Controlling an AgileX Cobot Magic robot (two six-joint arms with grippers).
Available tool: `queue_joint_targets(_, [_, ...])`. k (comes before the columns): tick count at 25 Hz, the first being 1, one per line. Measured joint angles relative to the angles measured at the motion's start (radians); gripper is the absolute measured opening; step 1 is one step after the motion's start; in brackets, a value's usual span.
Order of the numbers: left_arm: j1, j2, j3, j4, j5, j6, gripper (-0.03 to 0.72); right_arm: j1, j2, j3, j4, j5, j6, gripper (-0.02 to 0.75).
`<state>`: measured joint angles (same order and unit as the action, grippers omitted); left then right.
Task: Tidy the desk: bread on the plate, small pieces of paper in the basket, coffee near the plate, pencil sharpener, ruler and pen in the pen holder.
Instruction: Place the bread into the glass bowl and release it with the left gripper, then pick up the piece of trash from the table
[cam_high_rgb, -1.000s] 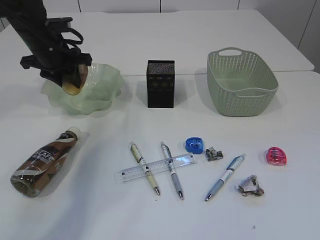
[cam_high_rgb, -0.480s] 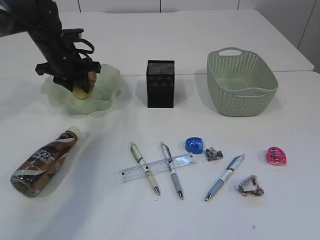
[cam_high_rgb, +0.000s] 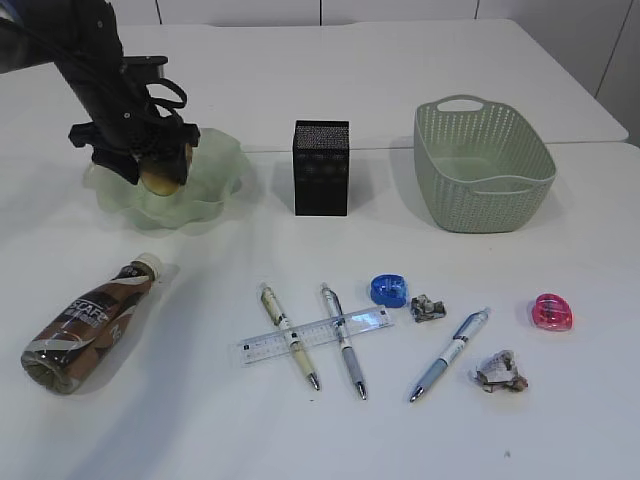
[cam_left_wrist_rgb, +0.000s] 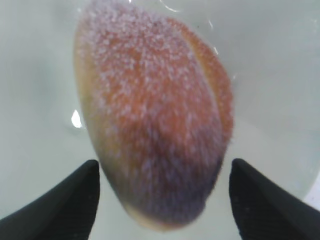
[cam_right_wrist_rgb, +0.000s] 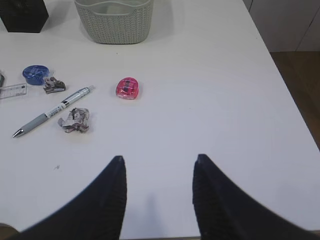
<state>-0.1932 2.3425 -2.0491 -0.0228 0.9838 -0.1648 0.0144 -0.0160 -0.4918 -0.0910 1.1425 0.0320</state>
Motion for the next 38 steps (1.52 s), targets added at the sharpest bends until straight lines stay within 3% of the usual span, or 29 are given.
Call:
queue_joint_targets(2, [0.0,0.0,-0.002,0.002,0.0,0.001,0.601,0.0,0.0,0.0,0.0,0.0,0.0,0.354])
queue_joint_targets(5, [0.0,0.0,-0.004,0.004,0.005,0.002,0.62,0.0,0.0,0.0,0.0,0.0,0.0,0.354])
queue_joint_targets(20, [0.0,-0.105,-0.004,-0.002,0.205,0.059,0.585,0.0,0.0,0.0,0.0,0.0,0.0,0.354])
queue_joint_targets(30, [-0.006,-0.285,-0.004,-0.109,0.252,0.129,0.531,0.0,0.0,0.0,0.0,0.0,0.0,0.354])
queue_joint_targets(38, [-0.052,-0.524,0.204,-0.109,0.255,0.145,0.514,0.0,0.0,0.0,0.0,0.0,0.0,0.354])
